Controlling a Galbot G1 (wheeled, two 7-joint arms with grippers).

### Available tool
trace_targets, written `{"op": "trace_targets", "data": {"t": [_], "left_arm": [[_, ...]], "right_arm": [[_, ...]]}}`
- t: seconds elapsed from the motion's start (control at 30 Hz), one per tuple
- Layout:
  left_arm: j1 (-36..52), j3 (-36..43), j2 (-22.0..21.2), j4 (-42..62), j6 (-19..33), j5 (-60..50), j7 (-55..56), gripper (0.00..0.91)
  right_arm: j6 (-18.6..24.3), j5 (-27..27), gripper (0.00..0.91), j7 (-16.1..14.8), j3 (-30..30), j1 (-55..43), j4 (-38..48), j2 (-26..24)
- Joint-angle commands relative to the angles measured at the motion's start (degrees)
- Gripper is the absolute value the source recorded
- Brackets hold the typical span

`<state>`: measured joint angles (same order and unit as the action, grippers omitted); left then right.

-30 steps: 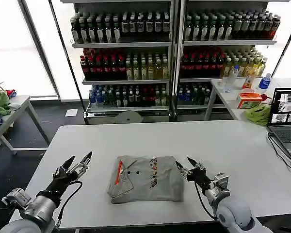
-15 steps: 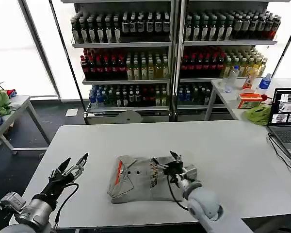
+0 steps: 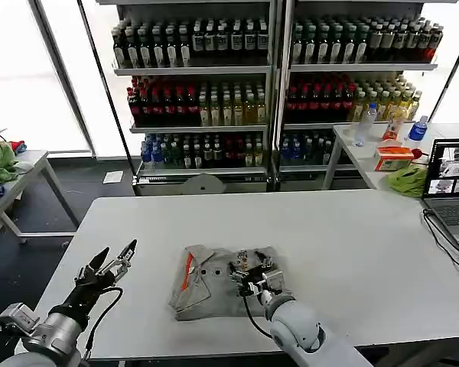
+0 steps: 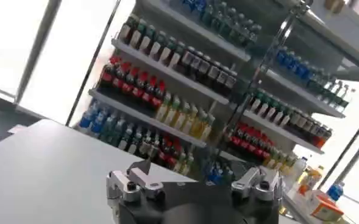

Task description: Fold and organize the clothes.

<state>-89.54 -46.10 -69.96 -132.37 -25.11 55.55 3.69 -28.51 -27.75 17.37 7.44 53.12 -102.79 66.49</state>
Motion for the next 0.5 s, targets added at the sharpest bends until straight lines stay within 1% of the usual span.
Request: {"op": "trace_targets", "data": {"t": [0.03, 0.07, 0.13, 0.17, 0.23, 0.27, 0.3, 0.37, 0.4, 0.43, 0.47, 0.5], "left_arm": [[0.0, 0.2, -0.2, -0.4, 0.0, -0.9, 0.1, 0.907], [-0.1, 0.0, -0.4, -0.6, 0.0, -1.2, -0.1, 0.907], [-0.4, -0.3, -0.6, -0.8, 0.2, -2.2, -0.6, 0.907], [-0.6, -0.4, -0.7, -0.6, 1.0, -4.1, -1.7, 0.907], [-0.7, -0.6, -0.6, -0.2, 1.9, -6.7, -2.6, 0.907], [-0.9, -0.7, -0.6, 0.0, 2.6, -8.3, -3.4, 0.907], [-1.1, -0.8, -0.6, 0.2, 3.1, -9.1, -3.8, 0.907], [-1.7, -1.2, -0.6, 1.5, 5.8, -13.7, -5.5, 0.907], [-2.0, -1.4, -0.6, 1.8, 7.0, -15.3, -5.9, 0.907], [-2.4, -1.8, -0.7, 2.5, 8.5, -16.7, -6.7, 0.907], [-3.6, -2.4, -0.7, 2.8, 11.3, -18.0, -7.9, 0.907], [-4.1, -2.8, -0.7, 3.2, 12.9, -18.4, -8.4, 0.907]], "right_arm": [[11.9, 1.4, 0.907, -2.8, -4.9, 2.5, -10.7, -1.7], [13.7, 1.9, 0.907, -3.6, -9.8, 5.4, -13.6, -2.7], [15.2, 3.8, 0.907, -3.9, -13.8, 8.9, -15.5, -3.4], [17.2, 5.7, 0.907, -5.1, -16.8, 11.5, -16.7, -4.0], [18.6, 6.3, 0.907, -6.1, -20.6, 14.9, -17.9, -4.7], [20.3, 6.1, 0.907, -7.0, -23.2, 17.1, -18.2, -5.0], [21.4, 5.8, 0.907, -7.9, -24.6, 18.2, -18.3, -5.2], [23.0, 4.7, 0.907, -9.5, -29.8, 23.1, -18.8, -5.9], [23.5, 4.9, 0.907, -10.3, -31.4, 24.3, -18.6, -6.0], [25.4, 5.7, 0.907, -11.1, -32.7, 26.1, -18.3, -6.1], [28.8, 7.1, 0.907, -12.9, -35.6, 29.3, -17.4, -6.3], [30.1, 7.3, 0.907, -13.5, -37.2, 30.8, -17.2, -6.4]]}}
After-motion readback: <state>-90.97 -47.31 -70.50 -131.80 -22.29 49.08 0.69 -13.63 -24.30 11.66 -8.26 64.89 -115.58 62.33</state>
